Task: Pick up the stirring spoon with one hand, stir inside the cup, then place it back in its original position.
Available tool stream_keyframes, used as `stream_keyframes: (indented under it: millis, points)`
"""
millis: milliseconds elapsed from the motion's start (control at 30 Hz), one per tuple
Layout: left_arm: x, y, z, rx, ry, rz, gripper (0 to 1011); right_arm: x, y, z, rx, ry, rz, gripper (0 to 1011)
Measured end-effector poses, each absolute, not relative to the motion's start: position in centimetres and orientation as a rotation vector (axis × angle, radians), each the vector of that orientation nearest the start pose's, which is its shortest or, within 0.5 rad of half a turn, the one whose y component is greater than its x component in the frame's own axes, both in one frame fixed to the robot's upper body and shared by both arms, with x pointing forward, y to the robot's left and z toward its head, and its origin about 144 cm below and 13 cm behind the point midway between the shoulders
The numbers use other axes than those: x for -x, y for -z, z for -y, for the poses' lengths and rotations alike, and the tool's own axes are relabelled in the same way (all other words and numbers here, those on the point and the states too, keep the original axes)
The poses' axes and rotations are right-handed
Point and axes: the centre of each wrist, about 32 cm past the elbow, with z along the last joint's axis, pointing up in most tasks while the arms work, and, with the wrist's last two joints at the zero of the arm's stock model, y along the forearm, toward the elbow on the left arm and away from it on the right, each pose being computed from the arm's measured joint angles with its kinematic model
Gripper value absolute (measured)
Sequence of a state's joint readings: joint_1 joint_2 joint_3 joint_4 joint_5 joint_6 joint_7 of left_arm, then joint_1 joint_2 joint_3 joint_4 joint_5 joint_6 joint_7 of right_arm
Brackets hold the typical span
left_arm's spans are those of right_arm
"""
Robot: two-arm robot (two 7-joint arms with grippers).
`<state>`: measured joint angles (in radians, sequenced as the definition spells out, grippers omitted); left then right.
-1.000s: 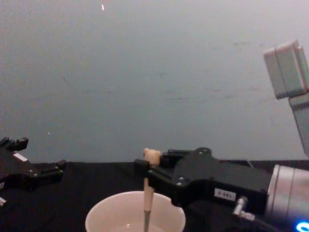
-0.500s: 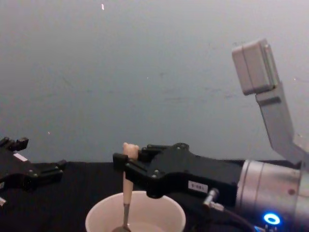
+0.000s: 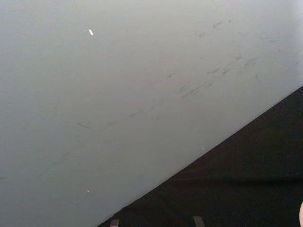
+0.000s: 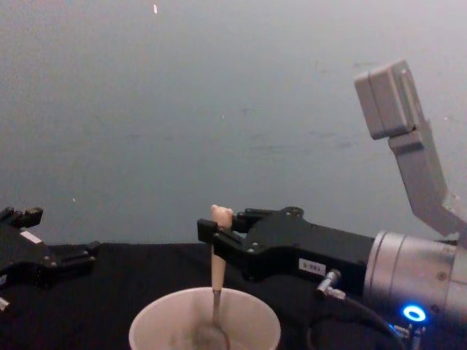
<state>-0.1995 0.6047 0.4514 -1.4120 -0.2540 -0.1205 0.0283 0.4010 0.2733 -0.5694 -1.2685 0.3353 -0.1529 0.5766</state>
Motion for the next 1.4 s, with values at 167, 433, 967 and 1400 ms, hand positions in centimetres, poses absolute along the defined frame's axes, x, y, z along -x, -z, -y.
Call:
stream_keyframes:
  millis: [167, 433, 967, 1400]
  points:
    - [-48.9, -114.0, -31.0, -0.304, -1.248, 0.285, 1001, -53.7, -115.4, 17.6, 0.027, 0.563, 0.12, 214]
    - [-48.9, -114.0, -31.0, -0.304, -1.248, 0.285, 1001, -53.5, -116.0, 17.9, 0.007, 0.565, 0.133, 214]
    - [-48.9, -114.0, -31.0, -0.304, -1.248, 0.285, 1001, -52.7, -120.2, 20.8, -0.083, 0.571, 0.229, 214]
    - [-48.9, -114.0, -31.0, -0.304, -1.248, 0.285, 1001, -52.2, -122.6, 24.9, -0.116, 0.658, 0.262, 213]
